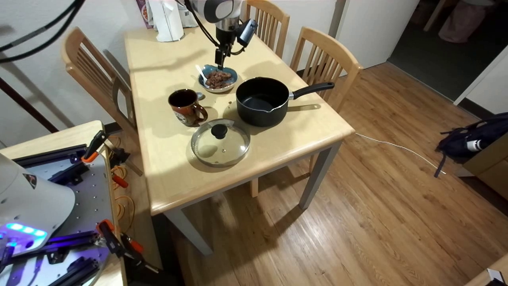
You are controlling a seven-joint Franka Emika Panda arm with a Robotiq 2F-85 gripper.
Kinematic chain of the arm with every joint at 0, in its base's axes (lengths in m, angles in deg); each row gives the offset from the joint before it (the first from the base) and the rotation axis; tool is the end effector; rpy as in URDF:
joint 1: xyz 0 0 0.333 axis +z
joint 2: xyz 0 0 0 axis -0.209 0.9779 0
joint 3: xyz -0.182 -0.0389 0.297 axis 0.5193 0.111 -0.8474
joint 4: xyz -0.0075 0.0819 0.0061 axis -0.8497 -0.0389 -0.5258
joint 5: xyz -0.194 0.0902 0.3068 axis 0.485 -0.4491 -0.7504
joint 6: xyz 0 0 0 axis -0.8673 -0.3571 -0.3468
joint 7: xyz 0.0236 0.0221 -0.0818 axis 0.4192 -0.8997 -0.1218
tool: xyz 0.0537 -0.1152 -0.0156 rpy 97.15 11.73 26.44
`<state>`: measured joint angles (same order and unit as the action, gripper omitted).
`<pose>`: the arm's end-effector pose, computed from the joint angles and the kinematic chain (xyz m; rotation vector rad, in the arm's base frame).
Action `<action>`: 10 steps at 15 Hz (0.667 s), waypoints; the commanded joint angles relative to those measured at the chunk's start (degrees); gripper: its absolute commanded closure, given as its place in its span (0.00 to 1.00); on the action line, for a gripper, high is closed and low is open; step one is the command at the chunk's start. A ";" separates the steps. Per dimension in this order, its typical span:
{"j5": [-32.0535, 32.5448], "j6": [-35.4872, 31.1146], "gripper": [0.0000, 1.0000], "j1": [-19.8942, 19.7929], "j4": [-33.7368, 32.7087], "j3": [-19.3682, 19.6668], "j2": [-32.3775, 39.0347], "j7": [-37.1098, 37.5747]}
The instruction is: Remove the spoon from the bowl and put it in the mug
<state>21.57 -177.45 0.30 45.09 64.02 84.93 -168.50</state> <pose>0.6761 0.3303 0.1971 -1.1574 -2.7450 -0.2904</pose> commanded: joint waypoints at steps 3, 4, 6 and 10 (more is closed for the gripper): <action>-0.16 -2.01 0.00 -0.40 -0.21 -1.60 0.40 -2.53; -0.12 -1.98 0.00 -0.32 -0.20 -1.49 0.42 -2.49; -0.06 -3.29 0.00 -0.82 -0.05 -1.80 1.13 -4.16; -3.36 -7.58 0.00 -5.05 -3.27 -7.88 7.15 -16.68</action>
<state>20.76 -182.36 -1.44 45.05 60.70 87.13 -176.35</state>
